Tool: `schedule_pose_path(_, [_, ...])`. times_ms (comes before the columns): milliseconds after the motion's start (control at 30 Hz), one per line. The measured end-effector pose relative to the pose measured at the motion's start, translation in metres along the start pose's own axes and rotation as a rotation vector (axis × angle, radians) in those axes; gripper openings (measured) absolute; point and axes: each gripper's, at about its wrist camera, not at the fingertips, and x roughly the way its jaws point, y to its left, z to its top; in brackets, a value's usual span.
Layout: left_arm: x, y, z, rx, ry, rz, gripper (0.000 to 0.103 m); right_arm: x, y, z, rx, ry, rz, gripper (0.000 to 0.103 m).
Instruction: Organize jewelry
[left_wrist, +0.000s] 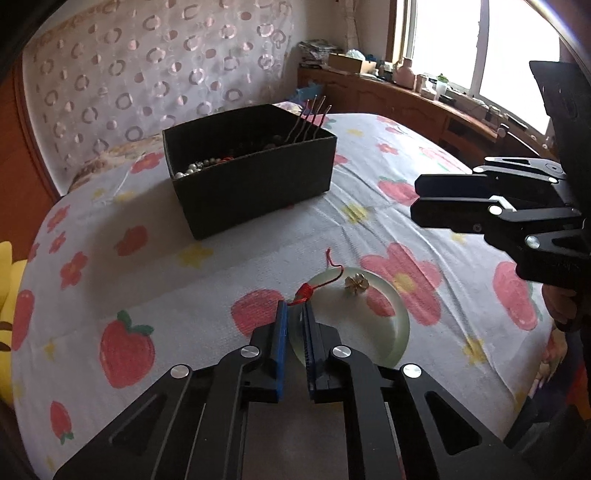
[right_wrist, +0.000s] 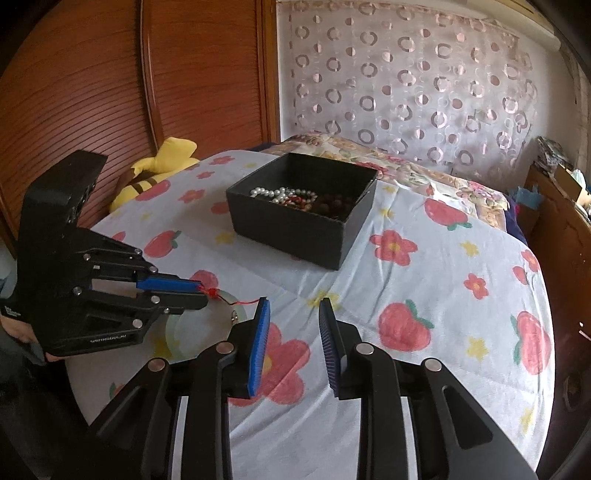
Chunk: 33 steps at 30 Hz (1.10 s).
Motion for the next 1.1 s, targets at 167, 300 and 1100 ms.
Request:
schedule_pose_path(167, [-0.013,0.001,-0.001,-0.015,-0.059,-0.002,0.007,-0.001,0.002,-0.003,-0.003,0.001,0.002,0.03])
schedule_pose_path(300, [-0.029,0.003,0.002,-0.038,-0.113,-0.007,0.007,-0.001,0.001,-0.006,0.007,0.004,0.007,0.03])
schedule_pose_path(1100, [-0.062,0.049,0.007,-0.148,-0.208,0.063,0.007,0.042,0.048,0.0,-0.136,0.113,0.041,0.021])
